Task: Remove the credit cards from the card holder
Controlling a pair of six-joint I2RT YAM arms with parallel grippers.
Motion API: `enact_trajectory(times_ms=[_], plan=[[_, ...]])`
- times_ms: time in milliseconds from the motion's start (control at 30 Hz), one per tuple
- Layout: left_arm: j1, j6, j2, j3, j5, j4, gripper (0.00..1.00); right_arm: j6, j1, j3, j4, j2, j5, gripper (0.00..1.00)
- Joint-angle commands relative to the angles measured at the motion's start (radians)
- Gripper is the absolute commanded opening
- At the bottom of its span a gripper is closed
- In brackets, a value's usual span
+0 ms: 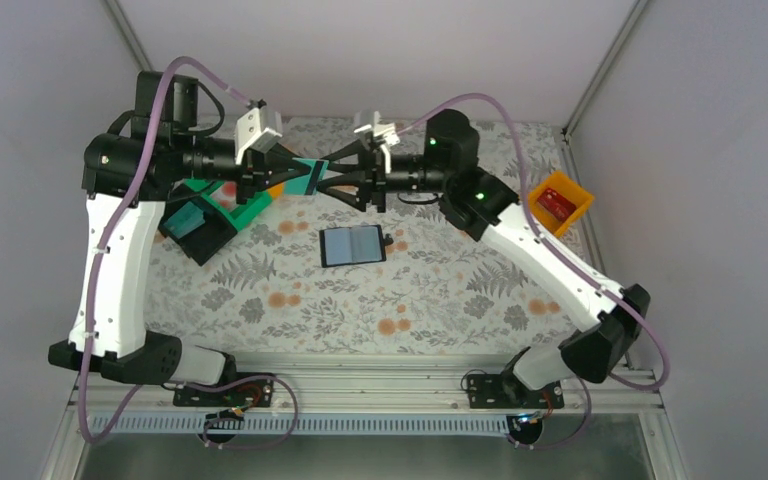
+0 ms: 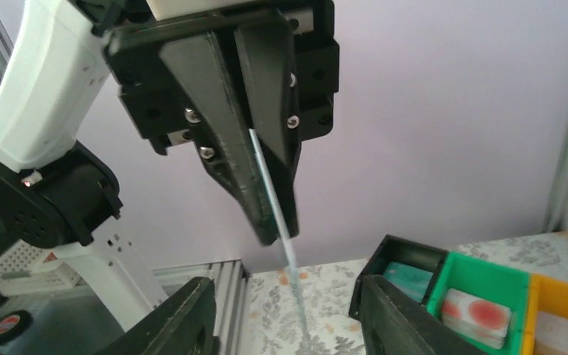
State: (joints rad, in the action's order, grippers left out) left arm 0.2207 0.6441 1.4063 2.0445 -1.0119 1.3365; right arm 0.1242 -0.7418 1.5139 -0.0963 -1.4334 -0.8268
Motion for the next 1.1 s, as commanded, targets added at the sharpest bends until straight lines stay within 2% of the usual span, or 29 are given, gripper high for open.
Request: enact_trajectory(times_ms=[0,167,267,300,333,367,433,533,667,833,967,1000,1067], plan=[[0.001,0.025,-0.023,-0.036,-0.066,0.021,0.02,-0.051,-0.052,0.074,-0.035,-0.049,-0.036,0.42],[0.001,0.028,-0.029,-0.060,-0.084,0.021,0.02,-0.052,-0.057,0.066,-0.024,-0.049,-0.041,0.06],[0.000,0.028,-0.036,-0.065,-0.074,0.021,0.05,-0.064,-0.057,0.044,-0.029,-0.031,-0.032,0.04],[0.000,0.027,-0.040,-0.063,-0.064,0.021,0.21,-0.071,-0.054,0.027,-0.025,-0.017,-0.033,0.04],[-0.001,0.030,-0.046,-0.062,-0.049,0.021,0.43,-0.072,-0.048,0.003,-0.013,-0.001,-0.040,0.04],[-0.001,0.037,-0.056,-0.063,-0.040,0.021,0.52,-0.069,-0.040,-0.023,0.004,0.013,-0.059,0.04],[-0.003,0.064,-0.080,-0.082,-0.044,0.021,0.56,-0.067,-0.028,-0.068,0.047,0.048,-0.111,0.04],[-0.003,0.099,-0.106,-0.107,-0.095,0.021,0.53,-0.080,-0.028,-0.090,0.077,0.074,-0.163,0.04],[-0.004,0.092,-0.085,-0.095,-0.117,0.022,0.37,-0.092,-0.027,-0.071,0.060,0.071,-0.175,0.04],[-0.004,0.093,-0.070,-0.121,-0.156,0.021,0.35,-0.084,-0.027,-0.049,0.049,0.053,-0.158,0.04],[-0.004,0.112,-0.080,-0.159,-0.205,0.021,0.29,-0.068,-0.027,-0.041,0.062,0.035,-0.151,0.04],[-0.004,0.117,-0.083,-0.176,-0.210,0.021,0.27,-0.064,-0.028,-0.036,0.061,0.030,-0.147,0.04],[-0.003,0.122,-0.087,-0.194,-0.206,0.022,0.13,-0.062,-0.027,-0.028,0.062,0.022,-0.145,0.04]])
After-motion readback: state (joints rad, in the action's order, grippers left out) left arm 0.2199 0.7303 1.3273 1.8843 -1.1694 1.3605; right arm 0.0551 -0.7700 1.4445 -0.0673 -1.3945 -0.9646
